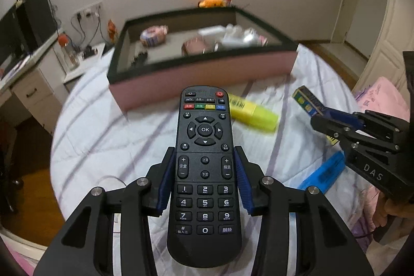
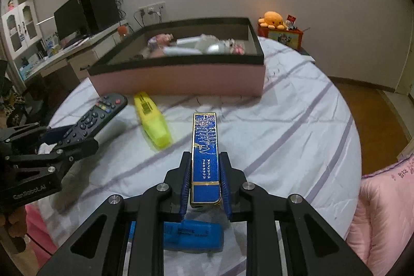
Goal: Organize rigid objects
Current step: 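Carry the remote and blue-and-gold box over the pink box with both grippers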
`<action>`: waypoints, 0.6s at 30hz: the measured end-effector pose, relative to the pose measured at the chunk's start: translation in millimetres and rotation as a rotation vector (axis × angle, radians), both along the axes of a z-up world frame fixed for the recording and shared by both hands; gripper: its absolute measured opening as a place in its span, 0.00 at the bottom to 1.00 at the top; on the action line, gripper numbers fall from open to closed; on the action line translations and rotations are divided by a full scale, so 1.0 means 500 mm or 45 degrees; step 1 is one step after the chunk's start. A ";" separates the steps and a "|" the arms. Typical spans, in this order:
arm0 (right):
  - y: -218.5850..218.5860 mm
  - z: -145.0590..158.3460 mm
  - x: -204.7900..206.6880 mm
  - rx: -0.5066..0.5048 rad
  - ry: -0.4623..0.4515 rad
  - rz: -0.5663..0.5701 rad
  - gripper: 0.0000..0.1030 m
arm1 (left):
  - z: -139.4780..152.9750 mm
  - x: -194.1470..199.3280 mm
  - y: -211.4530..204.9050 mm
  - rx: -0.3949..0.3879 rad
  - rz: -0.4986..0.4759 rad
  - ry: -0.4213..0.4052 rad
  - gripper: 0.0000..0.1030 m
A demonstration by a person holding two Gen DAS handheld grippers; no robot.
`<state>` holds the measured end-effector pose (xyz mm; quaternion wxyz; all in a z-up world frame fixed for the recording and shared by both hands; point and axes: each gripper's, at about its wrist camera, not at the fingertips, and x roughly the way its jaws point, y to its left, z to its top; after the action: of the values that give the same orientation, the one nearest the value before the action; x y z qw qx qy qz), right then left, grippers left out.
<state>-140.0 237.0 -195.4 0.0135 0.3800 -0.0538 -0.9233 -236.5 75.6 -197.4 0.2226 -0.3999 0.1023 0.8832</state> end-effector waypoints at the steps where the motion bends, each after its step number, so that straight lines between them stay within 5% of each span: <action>1: 0.001 0.009 0.001 -0.014 0.016 0.005 0.20 | 0.009 0.001 0.000 0.006 -0.007 0.008 0.43; 18: -0.002 0.138 -0.115 -0.042 0.170 0.146 0.20 | 0.125 -0.111 0.012 0.081 -0.031 0.125 0.43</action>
<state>-197.6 236.1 -126.5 0.0761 0.3197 -0.0463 -0.9433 -292.2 81.8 -134.8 0.2407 -0.3474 0.0900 0.9018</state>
